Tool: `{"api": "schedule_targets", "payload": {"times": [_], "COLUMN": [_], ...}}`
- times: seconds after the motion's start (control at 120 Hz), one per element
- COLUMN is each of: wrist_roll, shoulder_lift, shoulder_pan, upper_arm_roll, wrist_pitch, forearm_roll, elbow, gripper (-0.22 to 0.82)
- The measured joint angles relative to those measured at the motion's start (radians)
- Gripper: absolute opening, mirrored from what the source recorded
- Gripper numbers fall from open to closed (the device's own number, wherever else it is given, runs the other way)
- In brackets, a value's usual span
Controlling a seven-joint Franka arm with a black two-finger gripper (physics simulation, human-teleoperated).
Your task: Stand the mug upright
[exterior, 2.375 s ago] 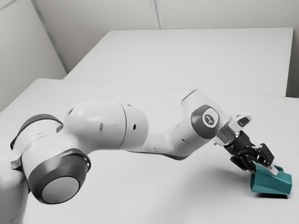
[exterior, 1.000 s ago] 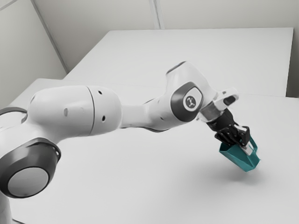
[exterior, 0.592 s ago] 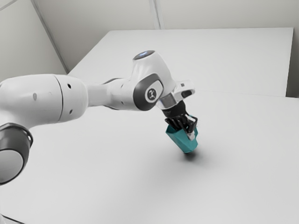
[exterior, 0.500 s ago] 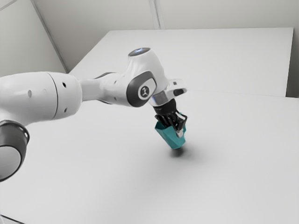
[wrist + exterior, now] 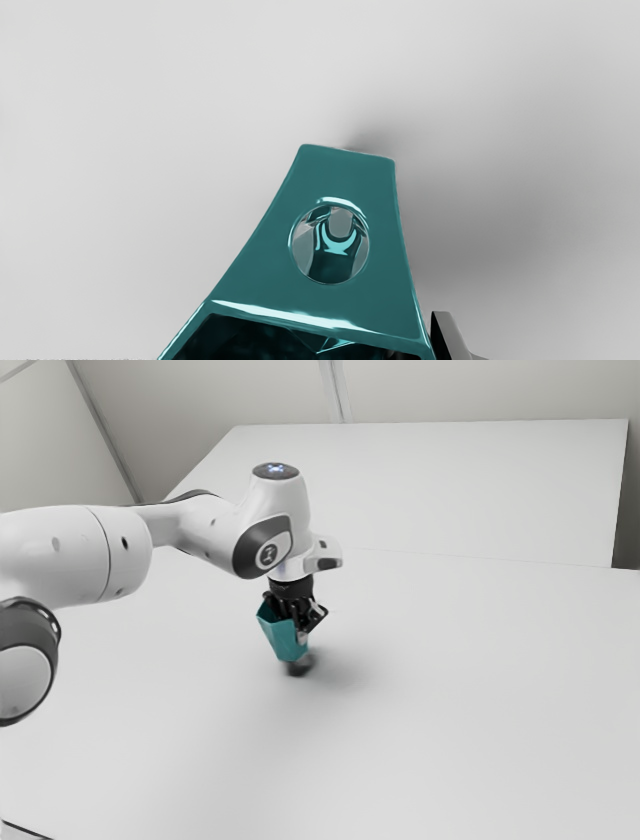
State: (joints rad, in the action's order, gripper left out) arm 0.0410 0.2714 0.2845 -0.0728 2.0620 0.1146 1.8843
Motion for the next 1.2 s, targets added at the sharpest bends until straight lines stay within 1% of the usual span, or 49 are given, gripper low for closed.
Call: {"api": "schedule_targets", "payload": {"times": [0.25, 0.5, 0.625, 0.675, 0.8, 0.9, 1.033, 1.2], "wrist_roll": [0.006, 0.007, 0.005, 0.002, -0.005, -0.009, -0.016, -0.021], "shoulder_lift": [0.060, 0.067, 0.071, 0.072, 0.071, 0.063, 0.033, -0.028], "shoulder_pan": [-0.035, -0.036, -0.037, -0.037, -0.039, -0.039, -0.039, -0.038], "upper_arm_roll": [0.006, 0.005, 0.006, 0.005, 0.005, 0.004, 0.000, -0.001], "wrist_pitch": [0.050, 0.076, 0.080, 0.081, 0.082, 0.081, 0.075, 0.058], "forearm_roll": [-0.001, 0.005, 0.002, -0.001, -0.003, -0.002, 0.000, -0.002], "elbow": [-0.003, 0.000, 0.001, 0.001, 0.004, 0.004, 0.004, 0.007], "gripper": [-0.17, -0.17, -0.13, -0.07, 0.21, 0.36, 0.47, 0.54]}}
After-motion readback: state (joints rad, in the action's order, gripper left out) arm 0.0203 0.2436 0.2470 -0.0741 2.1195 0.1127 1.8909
